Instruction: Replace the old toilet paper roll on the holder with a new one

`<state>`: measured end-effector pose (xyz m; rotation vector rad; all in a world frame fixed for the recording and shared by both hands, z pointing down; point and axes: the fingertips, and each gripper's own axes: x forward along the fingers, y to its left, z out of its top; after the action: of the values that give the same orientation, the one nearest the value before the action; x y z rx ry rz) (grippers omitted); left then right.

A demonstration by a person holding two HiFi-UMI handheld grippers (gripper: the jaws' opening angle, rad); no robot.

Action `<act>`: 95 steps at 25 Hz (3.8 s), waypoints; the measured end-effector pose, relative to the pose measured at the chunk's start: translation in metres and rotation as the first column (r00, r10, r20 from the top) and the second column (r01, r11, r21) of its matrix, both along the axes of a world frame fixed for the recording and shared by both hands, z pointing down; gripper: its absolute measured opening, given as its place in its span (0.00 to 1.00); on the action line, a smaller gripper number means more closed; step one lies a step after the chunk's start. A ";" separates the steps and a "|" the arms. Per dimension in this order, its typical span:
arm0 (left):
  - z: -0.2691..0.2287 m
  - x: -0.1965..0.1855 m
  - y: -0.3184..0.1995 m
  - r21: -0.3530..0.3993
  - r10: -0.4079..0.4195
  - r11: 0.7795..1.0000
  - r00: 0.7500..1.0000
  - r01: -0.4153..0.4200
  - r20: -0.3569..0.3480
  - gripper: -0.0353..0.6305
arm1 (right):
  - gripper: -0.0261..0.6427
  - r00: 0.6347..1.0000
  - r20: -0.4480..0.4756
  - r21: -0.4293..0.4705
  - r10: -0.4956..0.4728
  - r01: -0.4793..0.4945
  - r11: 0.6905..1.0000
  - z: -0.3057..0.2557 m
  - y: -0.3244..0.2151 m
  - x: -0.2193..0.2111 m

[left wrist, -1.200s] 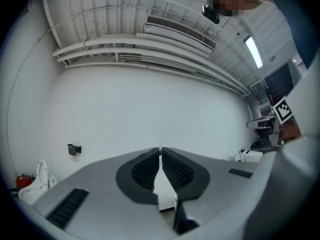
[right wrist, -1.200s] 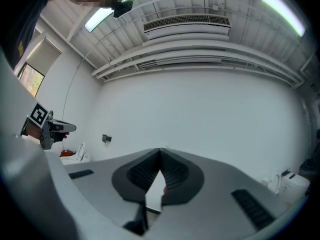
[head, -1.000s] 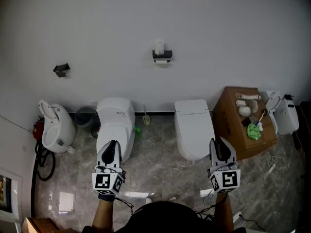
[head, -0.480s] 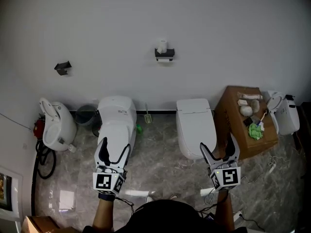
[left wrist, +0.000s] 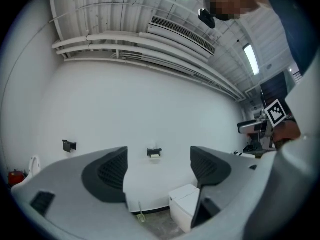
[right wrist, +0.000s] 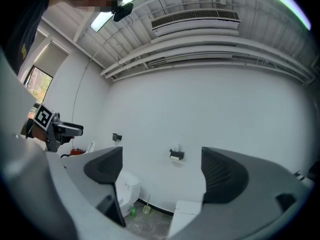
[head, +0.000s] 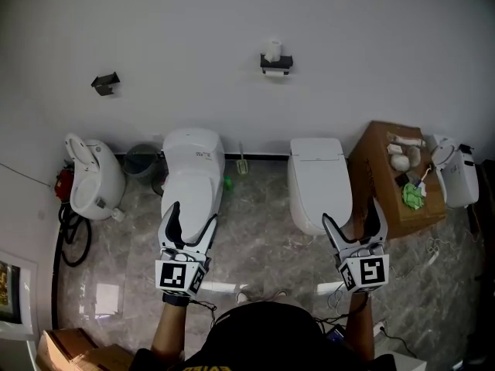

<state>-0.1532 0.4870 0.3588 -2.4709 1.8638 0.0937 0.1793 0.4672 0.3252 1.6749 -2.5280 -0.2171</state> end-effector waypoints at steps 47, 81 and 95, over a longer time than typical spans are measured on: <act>0.052 0.049 -0.401 -0.141 0.034 0.989 0.999 -0.032 0.013 0.63 | 0.70 0.981 -0.083 -0.104 -0.173 0.164 0.981 0.068 -0.405 -0.022; 0.083 0.024 -0.637 -0.063 0.150 0.986 0.985 -0.155 -0.085 0.57 | 0.67 0.575 -0.806 -0.029 -0.140 0.198 0.980 0.180 -0.679 -0.151; 0.085 0.026 -0.630 -0.065 0.173 0.982 0.983 -0.177 -0.069 0.57 | 0.64 0.379 -0.912 -0.069 -0.155 0.230 0.971 0.255 -0.736 -0.178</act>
<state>-0.1276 -0.1430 0.4433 -2.7072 1.6958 0.1140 0.0013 -0.2691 0.5800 0.7926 -1.7734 -0.9662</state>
